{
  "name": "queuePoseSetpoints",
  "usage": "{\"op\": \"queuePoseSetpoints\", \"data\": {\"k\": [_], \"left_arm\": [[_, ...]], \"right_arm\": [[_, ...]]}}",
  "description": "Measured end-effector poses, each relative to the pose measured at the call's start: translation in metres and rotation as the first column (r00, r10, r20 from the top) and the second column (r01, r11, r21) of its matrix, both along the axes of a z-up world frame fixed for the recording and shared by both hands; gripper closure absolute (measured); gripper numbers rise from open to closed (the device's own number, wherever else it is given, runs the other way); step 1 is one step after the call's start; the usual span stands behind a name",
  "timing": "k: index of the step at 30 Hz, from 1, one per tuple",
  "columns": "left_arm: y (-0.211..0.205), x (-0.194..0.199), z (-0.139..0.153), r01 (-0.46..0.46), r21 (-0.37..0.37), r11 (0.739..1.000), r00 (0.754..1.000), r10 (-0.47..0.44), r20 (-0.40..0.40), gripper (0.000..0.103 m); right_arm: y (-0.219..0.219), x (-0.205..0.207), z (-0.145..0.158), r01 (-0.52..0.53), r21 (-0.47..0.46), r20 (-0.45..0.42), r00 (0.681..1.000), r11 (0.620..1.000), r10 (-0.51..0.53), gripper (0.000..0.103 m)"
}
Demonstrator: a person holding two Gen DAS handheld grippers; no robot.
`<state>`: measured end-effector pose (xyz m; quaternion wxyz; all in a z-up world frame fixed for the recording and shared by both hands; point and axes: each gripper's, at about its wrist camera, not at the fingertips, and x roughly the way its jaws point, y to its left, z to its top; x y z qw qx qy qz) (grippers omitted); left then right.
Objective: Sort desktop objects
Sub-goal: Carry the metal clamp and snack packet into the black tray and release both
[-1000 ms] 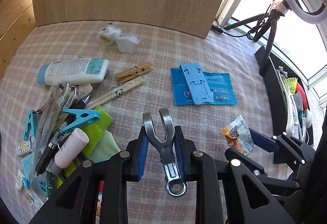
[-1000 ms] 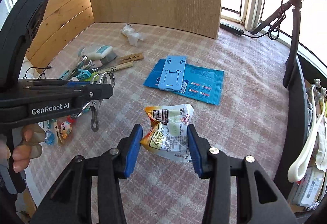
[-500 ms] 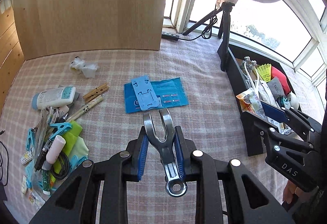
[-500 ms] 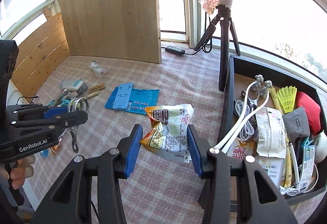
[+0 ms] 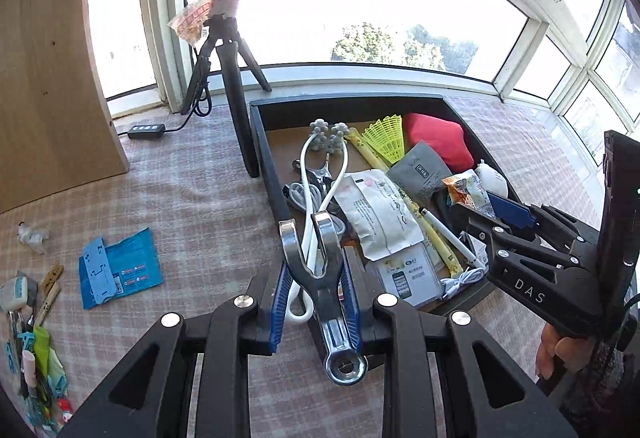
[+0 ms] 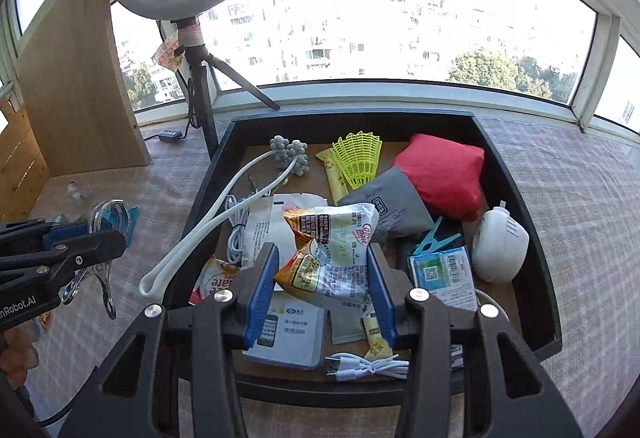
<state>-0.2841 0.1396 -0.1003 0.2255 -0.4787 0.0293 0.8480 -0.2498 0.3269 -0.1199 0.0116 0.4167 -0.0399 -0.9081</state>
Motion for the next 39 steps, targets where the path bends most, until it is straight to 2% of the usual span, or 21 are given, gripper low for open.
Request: {"op": "queuePoseSetpoints", "data": {"k": [4,9,14,21,22,23,25,26,28,39], "left_arm": [[0.044,-0.003,-0.005,0.048,-0.014,0.999,0.999,-0.048,-0.005,0.08],[0.081,-0.004,-0.007,0.081,-0.038,0.996,0.996,-0.082,-0.026,0.08],[0.097,-0.01,-0.01,0.081,-0.055,0.995,0.996,-0.083,-0.035,0.08],[0.098,-0.018,-0.014,0.057,-0.065,0.996,0.998,-0.059,-0.028,0.079],[0.097,-0.019,-0.014,0.049,-0.064,0.997,0.998,-0.051,-0.025,0.074],[0.096,-0.021,-0.015,0.038,-0.076,0.996,0.999,-0.04,-0.025,0.061],[0.095,-0.021,-0.015,0.019,-0.095,0.995,0.999,-0.022,-0.035,0.046],[0.094,-0.02,-0.014,0.02,-0.094,0.995,0.999,-0.025,-0.045,0.046],[0.093,-0.019,-0.011,0.019,-0.097,0.995,0.998,-0.025,-0.059,0.046],[0.089,-0.013,-0.004,0.019,-0.084,0.996,0.996,-0.026,-0.081,0.046]], "right_arm": [[0.039,0.0,0.003,0.063,0.021,-0.006,0.998,0.998,-0.063,0.06],[0.068,-0.002,0.007,0.11,0.029,-0.015,0.994,0.993,-0.11,0.06],[0.08,-0.007,0.005,0.122,0.024,-0.015,0.992,0.992,-0.122,0.06],[0.074,-0.016,0.0,0.115,0.027,0.004,0.993,0.993,-0.115,0.058],[0.074,-0.018,-0.001,0.117,0.028,0.01,0.993,0.993,-0.117,0.056],[0.073,-0.02,-0.002,0.116,0.029,0.024,0.993,0.993,-0.117,0.053],[0.071,-0.02,-0.003,0.132,0.044,0.024,0.991,0.99,-0.134,0.051],[0.071,-0.019,-0.002,0.135,0.05,0.021,0.991,0.99,-0.136,0.046],[0.069,-0.018,-0.002,0.138,0.061,0.015,0.99,0.988,-0.139,0.043],[0.064,-0.015,-0.002,0.125,0.061,0.021,0.992,0.99,-0.127,0.043]]}}
